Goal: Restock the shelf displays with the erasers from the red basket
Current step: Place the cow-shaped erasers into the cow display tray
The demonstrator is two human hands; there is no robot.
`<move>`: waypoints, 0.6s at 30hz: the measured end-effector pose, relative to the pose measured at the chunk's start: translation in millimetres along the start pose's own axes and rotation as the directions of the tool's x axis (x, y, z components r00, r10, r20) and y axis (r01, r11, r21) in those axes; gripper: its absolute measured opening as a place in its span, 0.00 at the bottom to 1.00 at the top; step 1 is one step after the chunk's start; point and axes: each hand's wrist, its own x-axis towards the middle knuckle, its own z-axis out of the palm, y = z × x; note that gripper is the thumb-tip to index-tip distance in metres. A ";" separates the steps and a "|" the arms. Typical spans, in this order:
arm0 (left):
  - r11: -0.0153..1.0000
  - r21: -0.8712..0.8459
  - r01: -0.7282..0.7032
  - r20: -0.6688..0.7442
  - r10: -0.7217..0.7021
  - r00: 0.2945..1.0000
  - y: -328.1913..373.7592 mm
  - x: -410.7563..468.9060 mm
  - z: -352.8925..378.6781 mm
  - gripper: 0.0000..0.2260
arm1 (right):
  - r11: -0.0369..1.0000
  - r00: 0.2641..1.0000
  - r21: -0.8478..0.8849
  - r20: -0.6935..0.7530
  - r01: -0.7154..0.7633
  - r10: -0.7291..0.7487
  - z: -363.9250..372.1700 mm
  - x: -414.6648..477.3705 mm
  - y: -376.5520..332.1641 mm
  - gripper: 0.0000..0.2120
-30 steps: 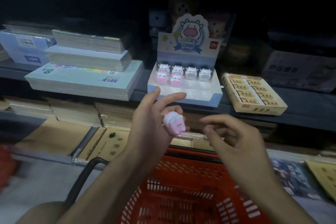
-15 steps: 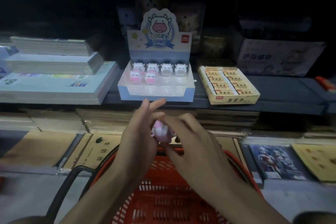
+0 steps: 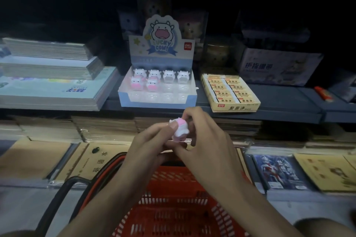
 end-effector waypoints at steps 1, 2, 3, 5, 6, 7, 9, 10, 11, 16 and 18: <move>1.000 -0.010 -0.001 -0.014 0.001 1.000 0.3 -0.3 -0.8 0.12 | 1.000 1.000 -0.001 0.008 0.013 -0.013 0.5 -0.3 -0.8 0.19; 1.000 -0.018 0.001 -0.026 -0.001 1.000 1.0 -0.6 -2.1 0.12 | 1.000 1.000 0.019 0.020 0.020 -0.020 1.6 -0.4 -1.5 0.19; 1.000 -0.024 -0.002 -0.034 0.001 0.999 1.9 -0.8 -4.1 0.12 | 0.997 0.999 0.073 0.030 0.016 -0.018 3.0 -0.8 -2.1 0.18; 0.999 -0.039 -0.024 -0.064 0.022 0.998 4.8 -1.3 -7.8 0.12 | 0.971 0.999 0.239 0.040 -0.022 0.013 5.2 -1.4 -2.3 0.15; 0.998 -0.054 -0.037 -0.089 0.032 0.996 5.7 -1.6 -10.2 0.13 | 0.950 0.998 0.310 0.047 -0.045 0.032 6.0 -1.7 -2.4 0.14; 0.996 -0.070 -0.046 -0.112 0.038 0.993 6.1 -1.8 -12.3 0.16 | 0.928 0.997 0.367 0.057 -0.063 0.045 6.0 -1.8 -3.0 0.14; 0.994 -0.094 -0.052 -0.128 0.040 0.991 7.4 -1.8 -14.8 0.20 | 0.881 0.995 0.463 0.071 -0.094 0.069 6.4 -1.5 -4.1 0.12; 0.993 -0.104 -0.048 -0.125 0.035 0.992 7.9 -2.2 -14.9 0.20 | 0.859 0.994 0.501 0.071 -0.107 0.083 6.7 -1.2 -4.4 0.11; 0.992 -0.116 -0.042 -0.118 0.028 0.993 8.3 -2.3 -15.1 0.20 | 0.839 0.993 0.532 0.066 -0.118 0.097 6.6 -1.1 -4.6 0.10; 0.984 -0.179 -0.002 -0.043 -0.006 0.999 9.5 -2.9 -17.4 0.16 | 0.750 0.979 0.634 0.060 -0.186 0.193 8.2 2.0 -3.7 0.13; 0.978 -0.207 0.018 -0.006 -0.019 1.000 10.9 -2.4 -18.4 0.16 | 0.749 0.977 0.633 0.060 -0.196 0.206 8.6 3.0 -5.0 0.15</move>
